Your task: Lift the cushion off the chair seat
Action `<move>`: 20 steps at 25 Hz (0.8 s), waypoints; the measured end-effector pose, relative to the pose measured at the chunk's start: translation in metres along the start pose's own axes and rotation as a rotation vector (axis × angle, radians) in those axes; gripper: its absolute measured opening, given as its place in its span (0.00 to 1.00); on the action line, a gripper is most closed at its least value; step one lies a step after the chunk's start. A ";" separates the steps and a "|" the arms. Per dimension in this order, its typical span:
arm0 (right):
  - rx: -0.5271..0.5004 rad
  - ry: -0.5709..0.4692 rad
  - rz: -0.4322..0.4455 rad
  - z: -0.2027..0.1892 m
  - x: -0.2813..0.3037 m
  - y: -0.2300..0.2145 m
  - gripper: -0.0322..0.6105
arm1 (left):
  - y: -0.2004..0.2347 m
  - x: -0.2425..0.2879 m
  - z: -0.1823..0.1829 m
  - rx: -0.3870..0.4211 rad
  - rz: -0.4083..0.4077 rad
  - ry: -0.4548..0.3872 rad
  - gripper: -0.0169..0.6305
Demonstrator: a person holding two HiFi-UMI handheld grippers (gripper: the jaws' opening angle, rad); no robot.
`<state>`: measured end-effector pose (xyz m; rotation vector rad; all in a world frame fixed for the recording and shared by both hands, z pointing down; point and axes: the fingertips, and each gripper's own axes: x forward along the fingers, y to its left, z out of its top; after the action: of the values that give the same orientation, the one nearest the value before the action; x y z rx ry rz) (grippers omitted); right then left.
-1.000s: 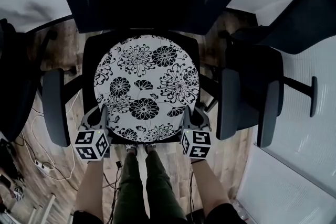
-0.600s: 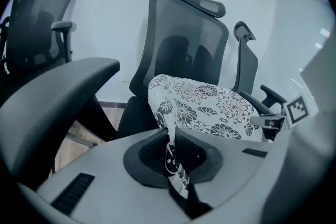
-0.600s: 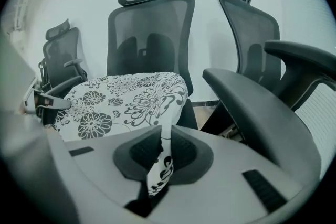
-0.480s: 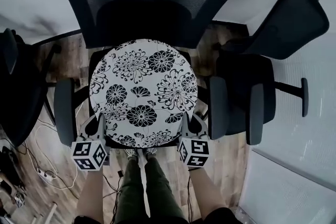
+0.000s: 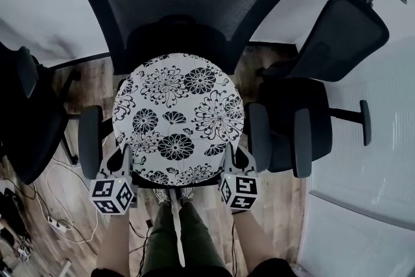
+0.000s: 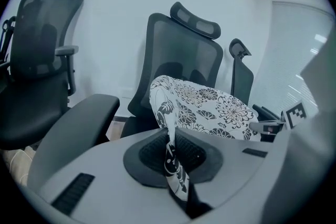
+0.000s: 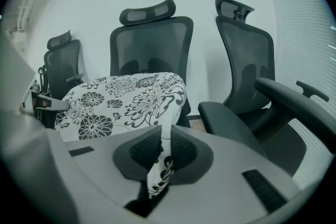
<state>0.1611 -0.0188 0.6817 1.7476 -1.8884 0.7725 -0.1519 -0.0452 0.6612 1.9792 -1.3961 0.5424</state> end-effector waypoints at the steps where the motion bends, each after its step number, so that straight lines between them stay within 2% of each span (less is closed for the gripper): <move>1: 0.002 -0.007 0.002 -0.002 -0.001 0.000 0.11 | -0.001 -0.002 0.000 0.003 0.001 -0.008 0.07; 7: 0.007 -0.035 0.008 0.000 0.013 0.000 0.11 | 0.002 0.007 0.005 0.016 -0.003 -0.036 0.07; 9: 0.007 0.075 0.011 0.010 0.012 0.001 0.11 | 0.004 0.009 0.012 -0.031 0.009 0.057 0.07; 11: 0.011 0.251 0.022 0.018 -0.011 -0.001 0.11 | -0.004 -0.006 0.016 -0.096 0.032 0.208 0.07; 13: 0.028 0.311 0.040 0.025 -0.009 -0.002 0.11 | -0.009 -0.010 0.025 -0.112 0.054 0.282 0.07; 20: 0.024 0.264 0.039 0.027 -0.006 -0.002 0.11 | -0.010 -0.010 0.027 -0.116 0.040 0.238 0.07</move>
<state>0.1646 -0.0329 0.6577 1.5407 -1.7463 0.9918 -0.1463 -0.0554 0.6332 1.7358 -1.2914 0.6757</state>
